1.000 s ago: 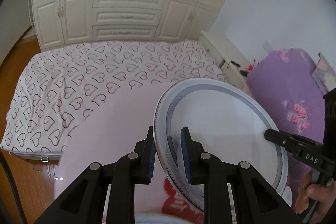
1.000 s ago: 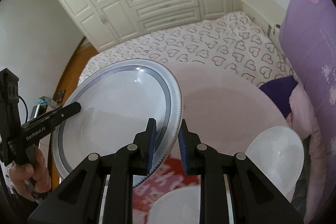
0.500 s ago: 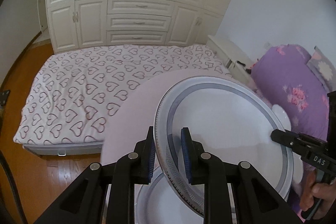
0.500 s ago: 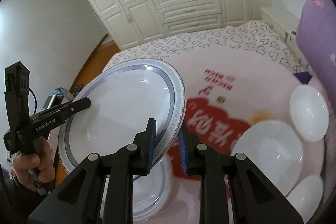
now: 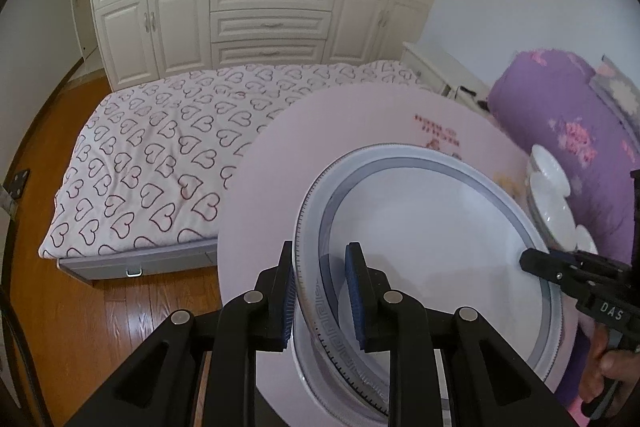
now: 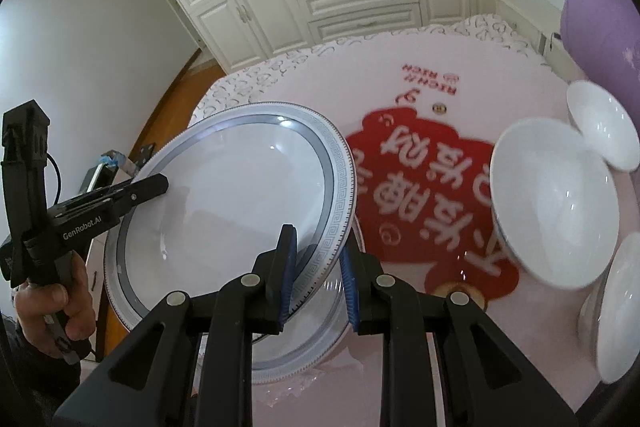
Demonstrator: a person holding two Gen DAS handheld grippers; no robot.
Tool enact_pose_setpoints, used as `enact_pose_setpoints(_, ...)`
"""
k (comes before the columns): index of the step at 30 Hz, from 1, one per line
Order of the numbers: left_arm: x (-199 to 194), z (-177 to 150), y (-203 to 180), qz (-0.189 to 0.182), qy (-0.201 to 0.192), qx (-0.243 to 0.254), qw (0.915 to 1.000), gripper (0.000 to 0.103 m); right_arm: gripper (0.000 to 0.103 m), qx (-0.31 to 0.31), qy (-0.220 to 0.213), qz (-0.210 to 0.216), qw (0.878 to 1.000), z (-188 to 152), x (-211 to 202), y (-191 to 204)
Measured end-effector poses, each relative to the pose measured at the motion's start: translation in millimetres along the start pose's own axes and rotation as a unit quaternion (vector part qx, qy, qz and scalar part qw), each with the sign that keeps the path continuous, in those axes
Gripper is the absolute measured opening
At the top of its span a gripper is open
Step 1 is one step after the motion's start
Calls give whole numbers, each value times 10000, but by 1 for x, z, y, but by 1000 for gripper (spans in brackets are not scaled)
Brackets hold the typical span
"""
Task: Organize plates and bowls
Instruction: 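Lift the held plate with both grippers and lower it onto the plate stack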
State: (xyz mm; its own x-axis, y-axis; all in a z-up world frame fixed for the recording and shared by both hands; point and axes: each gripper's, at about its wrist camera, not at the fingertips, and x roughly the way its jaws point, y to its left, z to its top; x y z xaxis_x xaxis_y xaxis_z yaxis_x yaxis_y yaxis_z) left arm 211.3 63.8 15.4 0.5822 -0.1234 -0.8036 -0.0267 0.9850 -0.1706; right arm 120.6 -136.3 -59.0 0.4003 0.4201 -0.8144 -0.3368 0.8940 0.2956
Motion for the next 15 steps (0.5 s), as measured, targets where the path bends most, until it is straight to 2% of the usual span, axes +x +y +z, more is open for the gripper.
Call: enact_pose_setpoints(15,21,-9,-24,282,235,67,9993,22,23,-15,334,-99,9994,-29,19,4)
